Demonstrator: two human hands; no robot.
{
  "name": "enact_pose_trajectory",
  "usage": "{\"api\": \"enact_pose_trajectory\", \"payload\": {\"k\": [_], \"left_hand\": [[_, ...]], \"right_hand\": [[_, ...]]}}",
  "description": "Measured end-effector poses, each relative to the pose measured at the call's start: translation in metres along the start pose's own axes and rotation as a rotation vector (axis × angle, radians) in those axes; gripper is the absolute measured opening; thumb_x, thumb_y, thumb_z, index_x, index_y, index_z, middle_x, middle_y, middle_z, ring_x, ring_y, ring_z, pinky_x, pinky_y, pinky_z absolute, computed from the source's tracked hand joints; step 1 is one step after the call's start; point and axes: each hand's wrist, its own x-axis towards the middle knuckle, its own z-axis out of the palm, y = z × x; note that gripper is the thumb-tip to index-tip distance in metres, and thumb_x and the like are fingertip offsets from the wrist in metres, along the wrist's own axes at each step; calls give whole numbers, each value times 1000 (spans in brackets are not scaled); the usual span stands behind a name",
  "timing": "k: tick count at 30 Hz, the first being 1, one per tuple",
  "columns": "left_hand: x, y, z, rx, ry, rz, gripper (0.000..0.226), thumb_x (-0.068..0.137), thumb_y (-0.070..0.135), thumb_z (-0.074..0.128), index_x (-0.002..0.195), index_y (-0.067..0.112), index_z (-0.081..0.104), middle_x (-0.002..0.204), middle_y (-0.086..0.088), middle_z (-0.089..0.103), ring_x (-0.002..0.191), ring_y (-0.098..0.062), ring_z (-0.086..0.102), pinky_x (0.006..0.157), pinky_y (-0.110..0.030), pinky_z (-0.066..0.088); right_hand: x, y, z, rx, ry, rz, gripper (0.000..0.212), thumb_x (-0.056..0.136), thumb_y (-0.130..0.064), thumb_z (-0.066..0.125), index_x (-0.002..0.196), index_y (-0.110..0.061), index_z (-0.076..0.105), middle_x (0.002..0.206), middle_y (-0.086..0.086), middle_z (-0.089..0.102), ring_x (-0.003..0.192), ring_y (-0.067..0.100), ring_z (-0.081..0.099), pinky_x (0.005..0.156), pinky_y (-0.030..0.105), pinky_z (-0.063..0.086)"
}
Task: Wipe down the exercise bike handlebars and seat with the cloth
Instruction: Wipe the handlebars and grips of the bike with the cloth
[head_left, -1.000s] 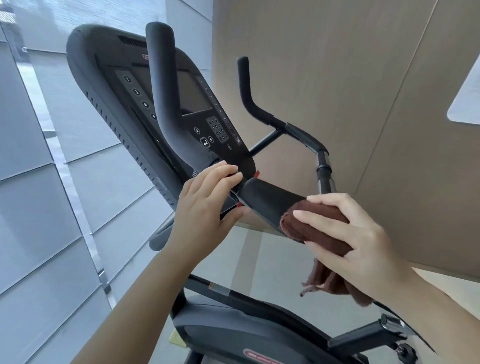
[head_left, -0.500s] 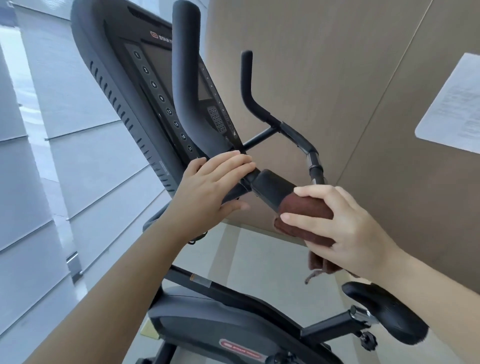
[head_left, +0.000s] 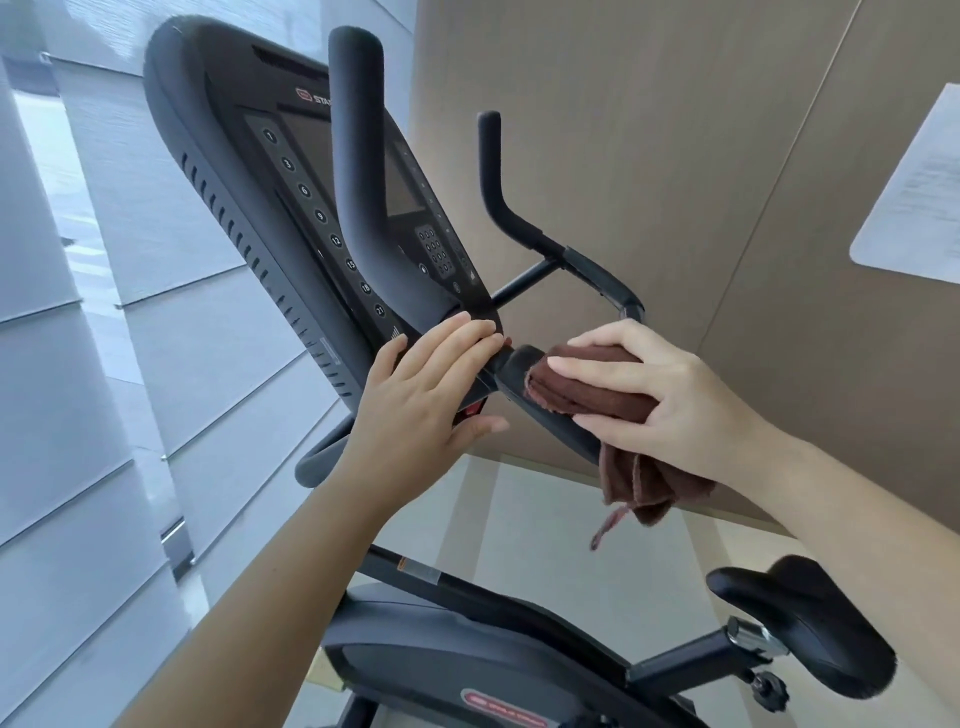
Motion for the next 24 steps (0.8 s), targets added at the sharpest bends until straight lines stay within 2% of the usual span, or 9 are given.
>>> {"api": "enact_pose_trajectory", "payload": {"k": [5, 7, 11, 13, 16, 20, 24], "left_hand": [[1, 14, 1, 42, 44, -70, 74, 79, 64, 36, 127, 9, 48, 136, -4, 48, 132, -22, 35, 98, -48, 36], [3, 19, 0, 63, 53, -71, 77, 76, 66, 38, 124, 7, 50, 133, -6, 51, 130, -24, 38, 98, -47, 36], [9, 27, -4, 85, 67, -80, 78, 74, 66, 41, 118, 3, 54, 126, -10, 56, 124, -27, 44, 99, -37, 31], [11, 32, -4, 79, 45, -99, 79, 73, 66, 42, 119, 3, 53, 127, -10, 54, 126, -26, 42, 102, -40, 31], [11, 40, -3, 71, -29, -138, 82, 71, 65, 44, 125, 4, 49, 133, -9, 50, 131, -26, 35, 103, -53, 32], [11, 42, -6, 122, -50, -175, 80, 71, 66, 43, 125, 8, 50, 134, -3, 49, 131, -18, 32, 105, -45, 24], [14, 42, -3, 109, -1, -172, 80, 69, 68, 46, 118, 5, 54, 127, -5, 54, 127, -20, 40, 103, -38, 32]], "right_hand": [[-29, 16, -16, 43, -43, -49, 45, 76, -13, 67, 117, -30, 61, 119, -5, 55, 113, 6, 53, 97, 12, 37], [-14, 20, -27, 59, -79, -77, 44, 74, -14, 67, 114, -33, 62, 115, -6, 58, 108, 5, 55, 95, 12, 38], [37, 21, -19, 172, -18, -66, 45, 77, -10, 71, 116, -31, 61, 113, -3, 61, 107, 4, 55, 99, 19, 39], [47, 24, -6, 240, -111, -40, 47, 79, -10, 68, 120, -32, 59, 114, -5, 59, 110, 4, 54, 102, 22, 39], [39, 43, -10, 256, -184, -105, 48, 78, -12, 68, 119, -36, 59, 116, -9, 57, 112, 4, 53, 101, 18, 38], [14, 76, -26, 208, -235, -255, 48, 73, -15, 67, 114, -39, 62, 116, -17, 54, 112, 2, 53, 95, 9, 35], [26, 93, -39, 236, -315, -300, 47, 71, -13, 67, 110, -39, 66, 114, -17, 58, 111, 6, 56, 95, 13, 39]]}}
